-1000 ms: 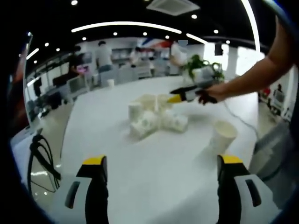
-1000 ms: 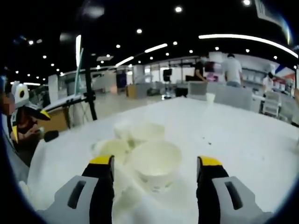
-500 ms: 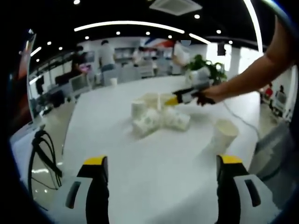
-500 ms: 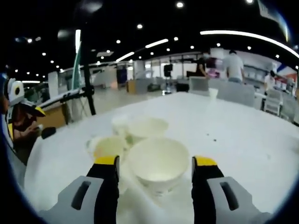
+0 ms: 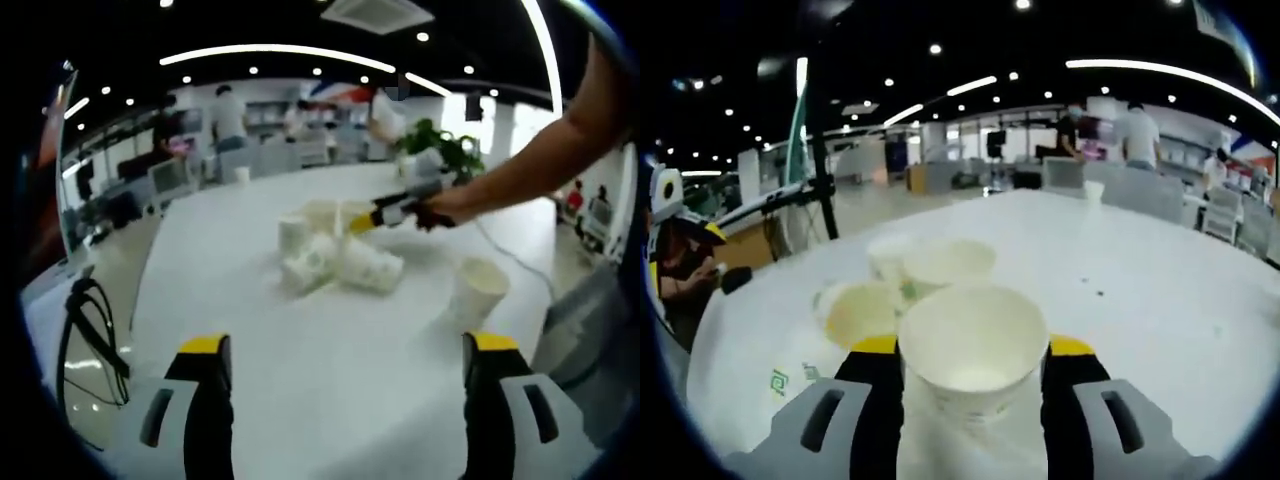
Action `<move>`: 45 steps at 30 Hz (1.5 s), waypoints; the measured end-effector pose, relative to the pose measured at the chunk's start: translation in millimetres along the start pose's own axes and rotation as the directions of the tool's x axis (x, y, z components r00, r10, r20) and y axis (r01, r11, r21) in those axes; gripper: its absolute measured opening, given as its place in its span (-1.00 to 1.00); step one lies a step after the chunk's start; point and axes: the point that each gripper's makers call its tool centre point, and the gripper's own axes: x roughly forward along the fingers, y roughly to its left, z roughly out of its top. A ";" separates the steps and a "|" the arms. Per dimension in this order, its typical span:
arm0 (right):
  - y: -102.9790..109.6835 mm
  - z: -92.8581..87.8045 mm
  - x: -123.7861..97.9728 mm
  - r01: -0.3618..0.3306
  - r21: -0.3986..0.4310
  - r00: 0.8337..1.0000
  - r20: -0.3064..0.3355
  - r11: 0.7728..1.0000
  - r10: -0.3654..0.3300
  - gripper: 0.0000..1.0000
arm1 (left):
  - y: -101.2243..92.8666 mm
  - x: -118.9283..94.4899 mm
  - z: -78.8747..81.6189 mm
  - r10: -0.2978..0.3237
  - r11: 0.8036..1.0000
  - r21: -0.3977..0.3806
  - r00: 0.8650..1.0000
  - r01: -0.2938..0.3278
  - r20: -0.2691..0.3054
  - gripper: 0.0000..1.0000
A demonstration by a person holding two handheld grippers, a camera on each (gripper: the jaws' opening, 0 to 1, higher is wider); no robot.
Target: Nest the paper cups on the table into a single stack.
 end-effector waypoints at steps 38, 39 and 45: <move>-4.5 25.8 -13.6 0.003 -0.028 1.000 0.024 1.000 -0.002 -0.15 | -0.2 -2.5 -1.2 0.007 1.000 -0.006 1.000 -0.007 0.007 0.88; -5.2 28.4 -14.3 0.003 -0.031 1.000 0.026 1.000 -0.003 -0.15 | -0.4 -2.6 -1.1 0.007 1.000 -0.006 1.000 -0.007 0.008 0.88; -12.9 41.3 -17.5 0.011 -0.045 0.999 0.037 0.999 -0.010 -0.15 | 0.9 -1.0 -1.1 0.005 1.000 -0.007 1.000 -0.005 0.011 0.88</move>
